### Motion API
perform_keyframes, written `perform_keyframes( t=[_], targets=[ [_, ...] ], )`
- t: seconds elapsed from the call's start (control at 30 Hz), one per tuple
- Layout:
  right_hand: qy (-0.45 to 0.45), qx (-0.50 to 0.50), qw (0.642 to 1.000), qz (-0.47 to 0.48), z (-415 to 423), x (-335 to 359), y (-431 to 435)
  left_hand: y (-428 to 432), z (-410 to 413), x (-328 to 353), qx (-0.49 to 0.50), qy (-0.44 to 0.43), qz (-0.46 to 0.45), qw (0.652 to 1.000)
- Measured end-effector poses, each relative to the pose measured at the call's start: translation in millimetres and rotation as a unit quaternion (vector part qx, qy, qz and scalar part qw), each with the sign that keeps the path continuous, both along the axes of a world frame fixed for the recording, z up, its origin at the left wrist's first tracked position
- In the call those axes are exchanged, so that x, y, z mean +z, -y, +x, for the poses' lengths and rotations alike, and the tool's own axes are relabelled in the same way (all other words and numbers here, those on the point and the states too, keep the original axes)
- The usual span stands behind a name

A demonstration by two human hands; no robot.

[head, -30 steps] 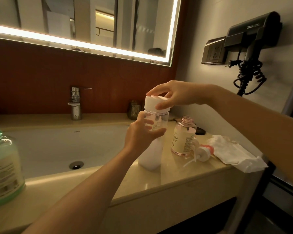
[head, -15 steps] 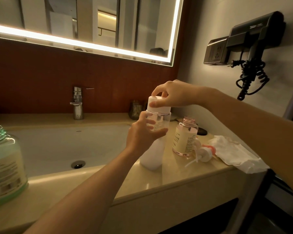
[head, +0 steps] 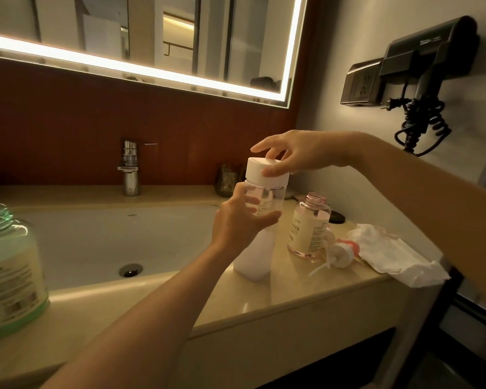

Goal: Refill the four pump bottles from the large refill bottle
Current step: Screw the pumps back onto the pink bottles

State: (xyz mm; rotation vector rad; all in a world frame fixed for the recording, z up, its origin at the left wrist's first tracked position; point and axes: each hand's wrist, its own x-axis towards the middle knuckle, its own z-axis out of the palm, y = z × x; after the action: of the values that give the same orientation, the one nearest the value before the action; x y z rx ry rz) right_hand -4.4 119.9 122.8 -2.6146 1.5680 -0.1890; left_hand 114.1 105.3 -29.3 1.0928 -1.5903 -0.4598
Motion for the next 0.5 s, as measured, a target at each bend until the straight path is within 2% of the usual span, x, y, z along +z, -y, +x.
perform_keyframes(
  t=[0.13, 0.5],
  targets=[
    [-0.014, -0.014, 0.997, -0.079, 6.7, -6.9, 7.9, 0.0, -0.5, 0.4, 0.001, 0.001, 0.000, 1.000],
    [-0.059, -0.121, 0.977, -0.164, 17.4, -21.2, 26.5, 1.2, -1.7, -1.2, 0.001, -0.006, -0.014, 1.000]
  ],
)
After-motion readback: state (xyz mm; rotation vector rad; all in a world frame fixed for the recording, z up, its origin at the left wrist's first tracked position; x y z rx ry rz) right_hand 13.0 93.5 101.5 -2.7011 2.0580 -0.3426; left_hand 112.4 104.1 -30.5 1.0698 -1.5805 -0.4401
